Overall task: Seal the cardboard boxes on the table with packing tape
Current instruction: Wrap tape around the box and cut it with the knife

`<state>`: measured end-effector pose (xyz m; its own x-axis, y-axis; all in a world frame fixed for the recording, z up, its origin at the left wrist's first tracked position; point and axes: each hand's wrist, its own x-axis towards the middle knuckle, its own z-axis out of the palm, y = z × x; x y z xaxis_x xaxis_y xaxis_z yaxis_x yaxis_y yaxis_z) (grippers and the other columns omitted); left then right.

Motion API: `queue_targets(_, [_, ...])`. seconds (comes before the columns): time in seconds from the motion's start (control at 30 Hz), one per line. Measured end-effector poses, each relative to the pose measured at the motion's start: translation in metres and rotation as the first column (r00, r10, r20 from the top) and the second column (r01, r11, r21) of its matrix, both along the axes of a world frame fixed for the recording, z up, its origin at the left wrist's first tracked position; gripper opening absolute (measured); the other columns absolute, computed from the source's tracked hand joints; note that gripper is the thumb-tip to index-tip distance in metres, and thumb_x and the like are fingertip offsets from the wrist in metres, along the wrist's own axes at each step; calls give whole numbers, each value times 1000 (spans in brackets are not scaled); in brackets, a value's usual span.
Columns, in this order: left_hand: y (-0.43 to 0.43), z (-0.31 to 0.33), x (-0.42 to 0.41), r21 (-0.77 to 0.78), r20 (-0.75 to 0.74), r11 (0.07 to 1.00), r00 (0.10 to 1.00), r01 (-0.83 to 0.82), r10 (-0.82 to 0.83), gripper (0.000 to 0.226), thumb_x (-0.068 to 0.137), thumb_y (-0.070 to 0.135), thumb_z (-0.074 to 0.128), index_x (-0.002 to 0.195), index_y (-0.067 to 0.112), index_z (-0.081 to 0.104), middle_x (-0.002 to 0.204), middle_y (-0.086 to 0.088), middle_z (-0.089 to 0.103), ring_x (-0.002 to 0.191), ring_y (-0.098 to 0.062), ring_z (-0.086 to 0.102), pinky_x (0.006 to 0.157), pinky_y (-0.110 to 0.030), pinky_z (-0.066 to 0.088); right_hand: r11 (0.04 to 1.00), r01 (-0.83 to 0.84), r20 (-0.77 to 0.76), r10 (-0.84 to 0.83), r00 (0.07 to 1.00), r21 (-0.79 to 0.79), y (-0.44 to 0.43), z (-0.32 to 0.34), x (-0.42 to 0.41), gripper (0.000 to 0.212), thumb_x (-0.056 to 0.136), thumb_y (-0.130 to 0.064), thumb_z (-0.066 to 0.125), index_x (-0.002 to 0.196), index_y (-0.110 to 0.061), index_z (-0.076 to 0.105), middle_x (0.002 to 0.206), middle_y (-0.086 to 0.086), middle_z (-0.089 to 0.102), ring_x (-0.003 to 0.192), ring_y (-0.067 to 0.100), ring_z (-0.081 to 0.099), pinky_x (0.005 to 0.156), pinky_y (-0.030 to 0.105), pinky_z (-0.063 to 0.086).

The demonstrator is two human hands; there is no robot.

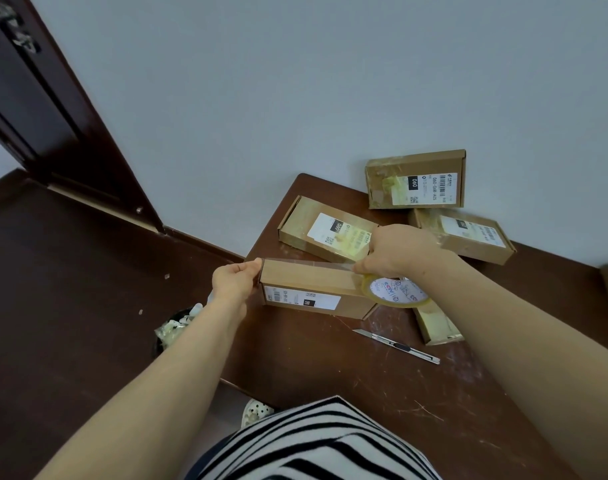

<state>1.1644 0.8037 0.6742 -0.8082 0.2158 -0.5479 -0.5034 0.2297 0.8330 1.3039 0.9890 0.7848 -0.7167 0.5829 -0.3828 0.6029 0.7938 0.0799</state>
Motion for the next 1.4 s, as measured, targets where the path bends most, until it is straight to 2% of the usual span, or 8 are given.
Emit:
queue_targets(0.13, [6, -1, 5, 6, -20, 999, 999, 33, -32, 14, 93, 14, 60, 79, 9, 63, 79, -5, 64, 88, -23, 61, 87, -37, 51, 999, -21, 24, 20, 1000, 44, 1, -4, 2, 37, 81, -59, 55, 85, -23, 50, 75, -6, 52, 73, 15, 52, 60, 30, 42])
queue_targets(0.33, [13, -5, 12, -104, -61, 987, 989, 126, -132, 17, 99, 24, 43, 105, 12, 54, 83, 2, 56, 74, -9, 52, 56, -24, 39, 999, -5, 17, 4, 1000, 39, 4, -6, 3, 35, 80, -57, 57, 78, -22, 52, 73, -6, 53, 67, 12, 50, 56, 27, 38])
queue_targets(0.57, [14, -10, 14, -129, 15, 981, 989, 145, -144, 33, 96, 12, 33, 111, 3, 60, 115, -19, 62, 100, -28, 60, 81, -36, 47, 999, -9, 4, 9, 1000, 49, 3, -7, 3, 30, 81, -52, 57, 81, -22, 56, 73, -6, 54, 68, 14, 52, 55, 26, 38])
queue_targets(0.67, [11, -10, 19, -163, -168, 984, 981, 69, -96, 30, 100, 14, 39, 126, 8, 52, 124, -11, 58, 106, -20, 55, 86, -30, 44, 998, -17, 13, 16, 1000, 64, 3, -7, 2, 33, 81, -52, 57, 69, -23, 46, 72, -5, 53, 63, 11, 47, 51, 25, 36])
queue_targets(0.8, [10, 2, 32, -400, -701, 913, 616, 76, -358, 42, 103, 27, 33, 137, 7, 47, 139, -9, 50, 130, -22, 44, 106, -29, 31, 997, -13, 15, 12, 1000, 70, 3, -8, 2, 35, 81, -53, 57, 68, -24, 42, 72, -5, 52, 62, 11, 46, 50, 26, 35])
queue_targets(0.9, [17, -3, 34, -728, -561, 641, 325, 245, -761, 58, 102, 43, 19, 150, 11, 21, 159, -6, 17, 146, -19, 14, 115, -30, 8, 998, -12, 13, 11, 1000, 63, 4, -8, 1, 33, 82, -53, 56, 72, -23, 46, 72, -5, 52, 63, 12, 47, 51, 26, 35])
queue_targets(1.23, [18, -7, 36, -676, -473, 635, 440, 375, -763, 53, 102, 42, 26, 147, 15, 33, 149, -4, 36, 136, -20, 34, 107, -34, 33, 998, 2, 9, -2, 1000, 57, 4, -9, 2, 30, 82, -52, 56, 84, -22, 52, 73, -5, 52, 65, 13, 49, 53, 26, 37])
queue_targets(1.4, [31, -2, 42, -897, -413, 433, 182, 86, -892, 53, 104, 35, 14, 151, 11, 20, 157, -5, 23, 148, -21, 6, 116, -33, -5, 998, 6, 11, -7, 1000, 55, 3, -8, 1, 29, 81, -51, 57, 85, -22, 52, 73, -5, 51, 66, 14, 48, 51, 25, 35])
